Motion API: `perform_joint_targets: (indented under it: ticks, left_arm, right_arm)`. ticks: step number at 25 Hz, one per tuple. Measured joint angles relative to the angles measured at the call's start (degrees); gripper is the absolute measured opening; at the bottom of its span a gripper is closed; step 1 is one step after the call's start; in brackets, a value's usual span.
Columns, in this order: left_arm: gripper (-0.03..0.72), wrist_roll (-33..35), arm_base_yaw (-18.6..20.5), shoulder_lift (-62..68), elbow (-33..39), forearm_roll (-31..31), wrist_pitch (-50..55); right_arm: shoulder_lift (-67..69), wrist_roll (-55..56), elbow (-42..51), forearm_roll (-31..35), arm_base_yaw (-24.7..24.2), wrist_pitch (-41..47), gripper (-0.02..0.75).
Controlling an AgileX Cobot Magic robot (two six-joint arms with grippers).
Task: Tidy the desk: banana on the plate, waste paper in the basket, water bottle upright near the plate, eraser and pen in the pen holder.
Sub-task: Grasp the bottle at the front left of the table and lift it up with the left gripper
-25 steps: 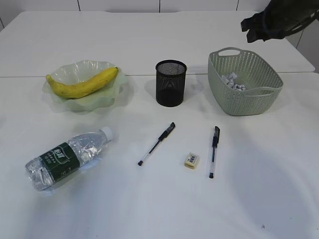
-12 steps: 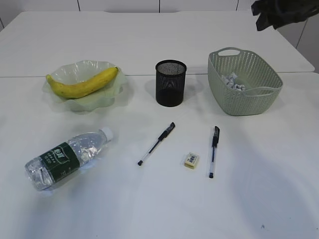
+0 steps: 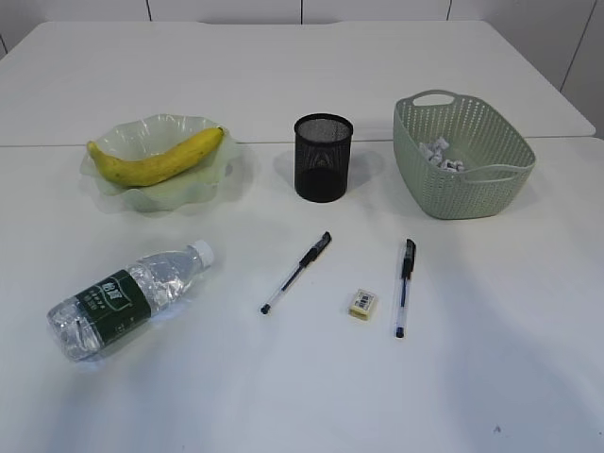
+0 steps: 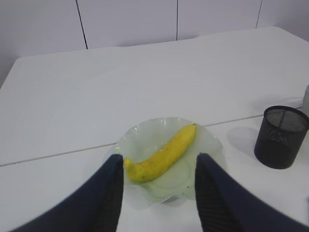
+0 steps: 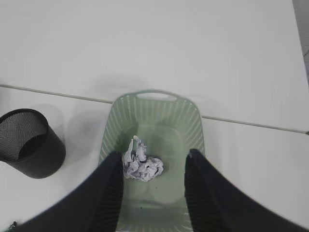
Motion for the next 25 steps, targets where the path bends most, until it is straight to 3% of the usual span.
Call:
perform_joint_targets:
  ticks: [7, 12, 25]
  left_arm:
    - [0.34, 0.0, 0.0, -0.1, 0.0, 0.0, 0.0]
    - [0.34, 0.0, 0.0, -0.1, 0.0, 0.0, -1.1]
    - [0.34, 0.0, 0.0, -0.1, 0.0, 0.1, -2.4]
  right_arm:
    - [-6.4, 0.3, 0.3, -0.1, 0.0, 0.9, 0.319]
    - [-11.3, 0.5, 6.7, -0.1, 0.0, -1.3, 0.318]
    - [-30.1, 0.5, 44.0, -1.7, 0.0, -29.4, 0.316]
